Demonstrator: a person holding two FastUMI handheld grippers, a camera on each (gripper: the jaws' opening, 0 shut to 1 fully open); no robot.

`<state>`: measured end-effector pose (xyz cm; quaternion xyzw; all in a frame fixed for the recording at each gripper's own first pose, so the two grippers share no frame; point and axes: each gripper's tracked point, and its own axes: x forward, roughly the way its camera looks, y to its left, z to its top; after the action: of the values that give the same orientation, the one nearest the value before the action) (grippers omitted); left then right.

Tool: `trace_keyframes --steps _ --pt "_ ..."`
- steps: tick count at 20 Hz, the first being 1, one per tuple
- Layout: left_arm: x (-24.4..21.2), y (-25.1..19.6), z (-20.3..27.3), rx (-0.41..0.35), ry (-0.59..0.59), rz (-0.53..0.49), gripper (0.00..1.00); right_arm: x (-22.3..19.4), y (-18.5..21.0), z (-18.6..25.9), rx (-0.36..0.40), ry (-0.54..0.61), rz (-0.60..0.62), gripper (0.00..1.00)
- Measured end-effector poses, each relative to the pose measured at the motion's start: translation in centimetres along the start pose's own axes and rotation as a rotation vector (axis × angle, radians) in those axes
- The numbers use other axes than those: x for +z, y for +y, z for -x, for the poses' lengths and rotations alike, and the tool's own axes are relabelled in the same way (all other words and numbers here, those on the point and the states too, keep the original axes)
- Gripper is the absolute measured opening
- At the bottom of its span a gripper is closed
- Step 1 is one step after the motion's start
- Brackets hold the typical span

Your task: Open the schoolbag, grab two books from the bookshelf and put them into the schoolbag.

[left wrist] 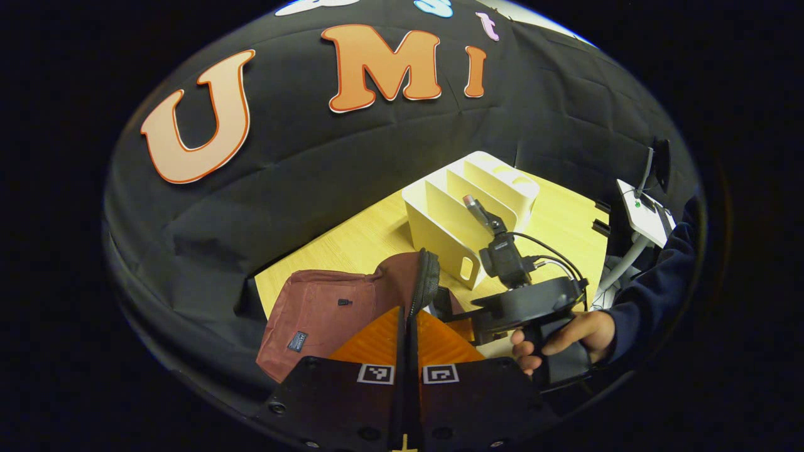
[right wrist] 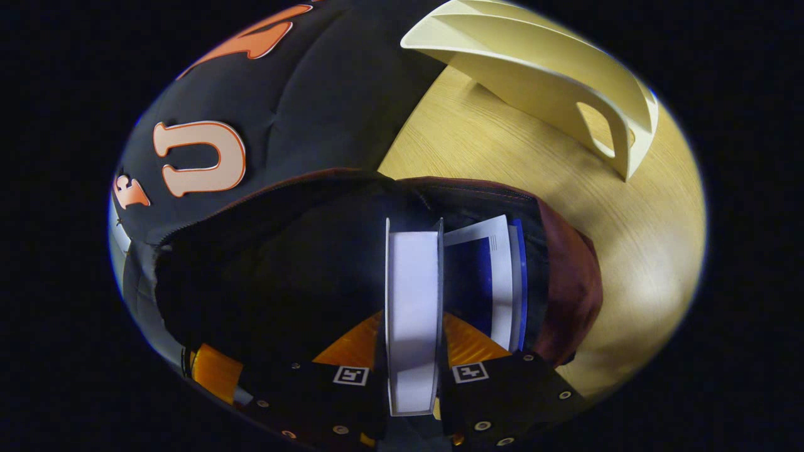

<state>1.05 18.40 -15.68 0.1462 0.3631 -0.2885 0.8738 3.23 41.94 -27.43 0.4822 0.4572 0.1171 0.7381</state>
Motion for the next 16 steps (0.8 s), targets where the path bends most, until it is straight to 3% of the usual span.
trace_keyframes --steps 1,2,3,4,5,6,7,8,12,16 --pt "-0.1 0.2 -0.1 0.006 0.006 0.000 0.03 -0.2 -0.4 -0.6 -0.022 0.008 -0.005 0.26" --pt "-0.5 0.6 -0.3 0.014 0.012 0.013 0.02 -0.7 -1.0 -0.9 -0.074 0.028 -0.014 0.41" --pt "-1.2 1.2 -0.4 0.035 0.038 0.028 0.02 -1.1 -1.9 -0.8 -0.123 0.055 -0.005 0.45" --pt "-1.7 2.0 -0.7 0.056 0.048 0.037 0.03 -1.0 -2.9 -0.4 -0.171 0.084 0.028 0.58" --pt "-2.3 2.4 -0.9 0.068 0.061 0.044 0.02 -1.5 -3.3 -0.4 -0.190 0.097 0.060 0.46" --pt "-2.7 2.4 -1.1 0.073 0.060 0.047 0.02 -1.3 -3.7 0.2 -0.205 0.099 0.077 0.92" --pt "-2.9 2.3 -1.2 0.075 0.060 0.051 0.02 -0.5 -3.3 1.0 -0.222 0.086 0.091 0.82" --pt "-3.1 2.2 -1.4 0.073 0.058 0.053 0.02 0.1 -3.3 1.8 -0.229 0.080 0.104 0.96" --pt "-4.1 2.2 -2.5 0.082 0.060 0.077 0.04 3.7 -1.8 6.0 -0.208 0.016 0.093 0.97" --pt "-4.3 0.5 -3.3 0.093 0.053 0.108 0.06 9.4 -2.1 12.0 -0.232 -0.124 0.239 0.98"
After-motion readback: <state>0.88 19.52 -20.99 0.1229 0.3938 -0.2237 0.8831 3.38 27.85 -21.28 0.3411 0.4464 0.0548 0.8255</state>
